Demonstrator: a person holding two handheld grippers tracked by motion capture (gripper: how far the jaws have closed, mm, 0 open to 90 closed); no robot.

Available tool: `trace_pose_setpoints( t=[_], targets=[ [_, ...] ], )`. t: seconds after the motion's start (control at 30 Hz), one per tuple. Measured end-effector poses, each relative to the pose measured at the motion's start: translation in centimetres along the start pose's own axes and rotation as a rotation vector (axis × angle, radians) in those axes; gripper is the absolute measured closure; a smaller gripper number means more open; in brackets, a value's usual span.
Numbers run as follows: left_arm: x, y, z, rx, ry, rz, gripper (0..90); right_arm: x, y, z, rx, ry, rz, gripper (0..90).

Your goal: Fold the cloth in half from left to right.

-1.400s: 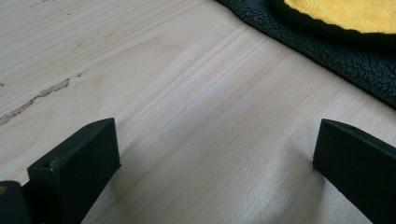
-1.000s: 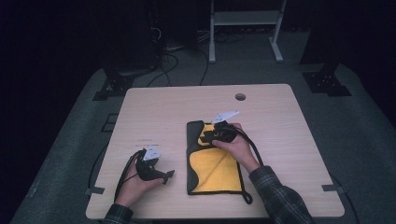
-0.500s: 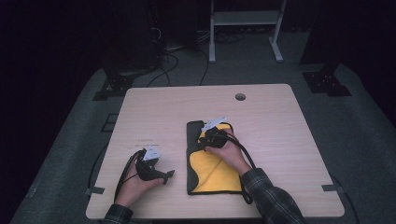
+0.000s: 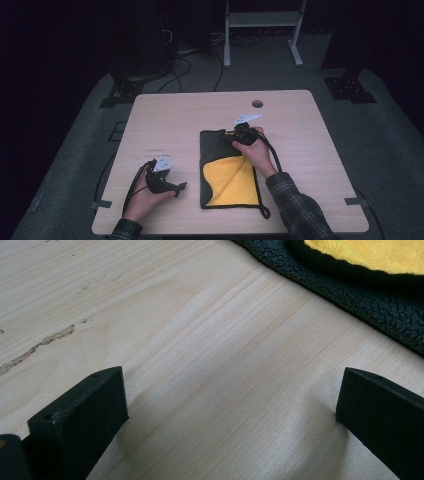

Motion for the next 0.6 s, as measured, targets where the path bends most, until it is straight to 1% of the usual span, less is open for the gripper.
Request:
trace_pose_setpoints(
  t=[0.03,0.07,0.1,0.2,0.23,0.27,0.3,0.33,0.37,0.4,0.43,0.47,0.5,0.57,0.6],
  targets=[
    [0.0,0.0,0.0,0.000,0.000,0.000,0.0,0.0,0.0,0.0,0.000,0.000,0.000,83.7],
    [0.0,0.0,0.0,0.000,0.000,0.000,0.0,-0.1,0.6,0.4,0.013,0.007,-0.013,83.8],
    [0.0,0.0,0.0,0.000,-0.001,0.000,0.0,-0.1,0.6,0.4,0.013,0.007,-0.013,83.8],
    [0.0,0.0,0.0,0.000,-0.001,-0.001,0.0,-0.2,1.6,1.0,0.043,0.021,-0.031,83.9],
    [0.0,0.0,0.0,0.000,-0.001,0.000,0.0,-0.3,2.3,1.4,0.064,0.031,-0.047,84.0],
    [0.0,0.0,0.0,0.000,-0.001,0.000,0.0,-0.3,2.3,1.4,0.064,0.031,-0.047,84.0],
    [0.0,0.0,0.0,0.000,0.000,0.001,0.0,-0.3,2.6,1.6,0.074,0.026,-0.057,84.1],
    [0.0,0.0,0.0,0.000,-0.001,0.000,0.0,-0.2,3.3,1.9,0.105,0.021,-0.067,84.2],
    [0.0,0.0,0.0,0.000,-0.001,0.000,0.0,-0.2,3.3,1.9,0.105,0.021,-0.067,84.2],
    [0.0,0.0,0.0,0.000,-0.001,0.000,0.0,-0.1,3.6,2.0,0.115,0.016,-0.077,84.2],
    [0.0,0.0,0.0,0.000,-0.001,-0.001,0.0,0.1,4.3,2.1,0.132,0.011,-0.089,84.2],
    [0.0,0.0,0.0,-0.001,-0.001,0.000,0.0,0.1,4.3,2.1,0.132,0.011,-0.089,84.2],
    [0.0,0.0,0.0,0.000,-0.001,-0.001,0.0,0.2,4.6,2.1,0.144,0.006,-0.094,84.2],
    [0.0,0.0,0.0,0.000,-0.001,0.000,0.0,0.6,5.3,2.0,0.149,-0.004,-0.113,84.2],
    [0.0,0.0,0.0,-0.001,-0.001,0.000,0.0,0.9,6.0,1.8,0.152,-0.011,-0.124,84.1]
  ],
)
Point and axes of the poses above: each handheld gripper's, and its own axes: z roughly backward along the jaws, x roughly out of its underside, y roughly to its right, the point moved 1 cm from there along -z, roughly forward along the jaws, and after that the axes turned 6 degrees about -y, right-handed, at the moved point
